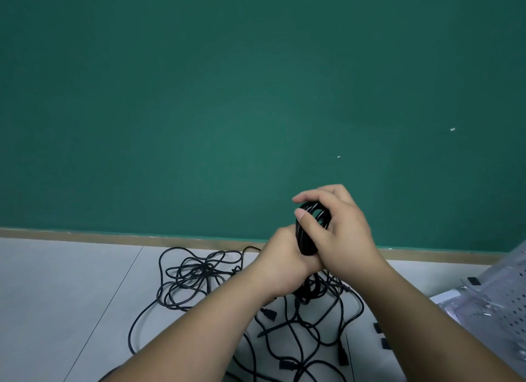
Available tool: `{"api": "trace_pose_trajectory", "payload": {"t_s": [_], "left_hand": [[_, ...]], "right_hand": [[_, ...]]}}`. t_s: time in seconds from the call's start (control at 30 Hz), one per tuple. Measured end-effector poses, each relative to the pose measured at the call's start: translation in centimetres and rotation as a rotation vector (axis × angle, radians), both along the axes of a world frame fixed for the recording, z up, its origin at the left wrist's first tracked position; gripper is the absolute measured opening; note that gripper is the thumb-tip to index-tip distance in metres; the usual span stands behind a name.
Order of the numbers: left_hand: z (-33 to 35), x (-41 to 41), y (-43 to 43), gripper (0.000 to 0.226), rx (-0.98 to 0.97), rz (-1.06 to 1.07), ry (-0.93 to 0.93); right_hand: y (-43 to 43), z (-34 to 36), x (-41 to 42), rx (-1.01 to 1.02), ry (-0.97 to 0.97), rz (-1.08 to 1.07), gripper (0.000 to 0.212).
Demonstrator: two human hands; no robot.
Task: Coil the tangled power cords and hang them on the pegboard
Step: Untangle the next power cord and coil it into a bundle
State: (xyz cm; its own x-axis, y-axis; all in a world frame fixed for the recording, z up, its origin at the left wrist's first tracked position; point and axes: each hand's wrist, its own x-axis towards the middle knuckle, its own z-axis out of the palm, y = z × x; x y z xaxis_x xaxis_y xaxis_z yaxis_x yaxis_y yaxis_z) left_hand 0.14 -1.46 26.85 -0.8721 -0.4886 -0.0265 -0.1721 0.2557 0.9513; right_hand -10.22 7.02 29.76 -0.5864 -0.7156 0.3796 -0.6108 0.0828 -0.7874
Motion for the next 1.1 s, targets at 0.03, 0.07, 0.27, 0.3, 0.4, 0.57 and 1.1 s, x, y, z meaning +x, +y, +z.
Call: {"api": "trace_pose_trajectory", "payload": {"t_s": [0.03, 0.07, 0.27, 0.3, 0.4, 0.57, 1.1], "left_hand": [[-0.1, -0.1, -0.1, 0.016, 0.011, 0.02, 0.013], [-0.1, -0.1, -0.1, 0.017, 0.021, 0.032, 0.033], [0.2, 0.2, -0.3, 0.014, 0.064, 0.029, 0.082], [0.4, 0.3, -0.5, 0.015, 0.082, 0.042, 0.102], [1.6, 0.7, -1.0, 0.019, 0.295, 0.146, 0.203], [2.9, 1.2, -3.1, 0.025, 0.702, 0.221, 0.447], [3.2, 4.2, -8.2, 0.013, 0.106, 0.471, 0.054]], "right_hand": [[-0.1, 0.1, -0.1, -0.033, -0.041, 0.008, 0.023], [-0.2, 0.3, 0.0, -0.063, -0.071, 0.015, 0.026], [-0.1, 0.2, -0.4, -0.046, -0.084, 0.133, 0.04], [0.0, 0.2, -0.7, -0.029, -0.114, 0.158, 0.043], [0.7, 0.1, -1.0, 0.01, -0.446, 0.229, 0.056], [1.0, -1.5, -0.8, 0.307, -0.73, 0.437, 0.073], [2.3, 0.8, -3.2, 0.099, -0.246, 0.25, 0.005]]}}
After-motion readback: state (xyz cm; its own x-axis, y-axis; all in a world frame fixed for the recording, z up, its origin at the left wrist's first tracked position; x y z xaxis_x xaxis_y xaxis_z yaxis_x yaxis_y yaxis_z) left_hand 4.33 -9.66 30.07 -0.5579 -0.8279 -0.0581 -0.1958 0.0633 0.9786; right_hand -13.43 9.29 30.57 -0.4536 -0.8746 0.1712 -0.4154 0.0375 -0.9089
